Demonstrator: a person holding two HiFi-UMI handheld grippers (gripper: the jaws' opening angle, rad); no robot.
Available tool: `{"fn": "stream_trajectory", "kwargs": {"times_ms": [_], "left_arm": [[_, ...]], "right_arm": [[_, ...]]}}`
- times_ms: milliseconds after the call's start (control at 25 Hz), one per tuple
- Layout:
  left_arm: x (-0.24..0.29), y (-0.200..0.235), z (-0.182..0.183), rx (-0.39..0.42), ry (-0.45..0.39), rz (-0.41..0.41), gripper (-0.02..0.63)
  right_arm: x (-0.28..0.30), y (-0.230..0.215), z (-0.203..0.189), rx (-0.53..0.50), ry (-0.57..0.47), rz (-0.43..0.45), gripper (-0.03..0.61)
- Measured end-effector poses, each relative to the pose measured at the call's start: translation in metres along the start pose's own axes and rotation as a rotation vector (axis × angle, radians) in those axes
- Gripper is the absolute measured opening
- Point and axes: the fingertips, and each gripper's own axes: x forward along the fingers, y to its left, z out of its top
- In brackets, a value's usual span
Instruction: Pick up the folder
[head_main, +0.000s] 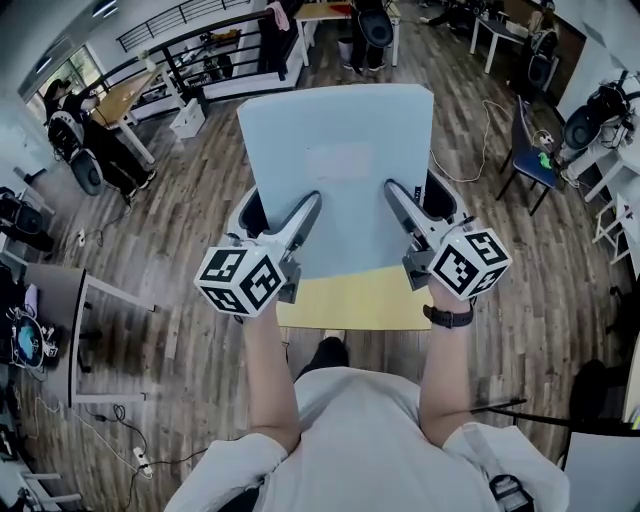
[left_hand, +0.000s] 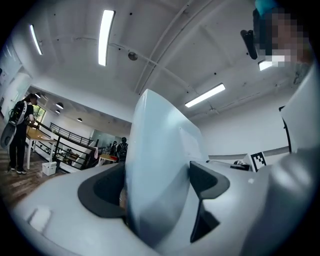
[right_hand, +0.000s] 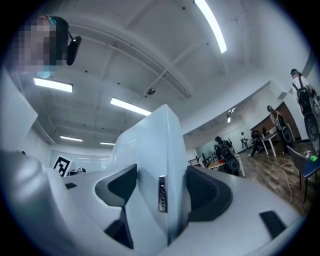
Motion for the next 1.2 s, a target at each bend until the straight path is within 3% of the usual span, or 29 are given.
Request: {"fn": "stream_trajectory", "kwargs": {"times_ms": [280,800,1200], "left_arm": [[-0.028,-0.011,-0.003,-0.017,-0.012,0.008,0.417],[-0.07,-0.023,-0.014,-0.042,0.0,0.029,0.417],[-0.08,0.014,-0.011,-0.054,0.02,-0.003,0.417]], "right_arm": [[-0.021,0.023,0.0,-0.021,-0.022,0.004,0.305],[-0.047,0.055,-0.01,-0.011,0.028,0.009,0.307],[-0.02,0.075,-0.024,-0.011,0.042,-0.026,0.307]]}}
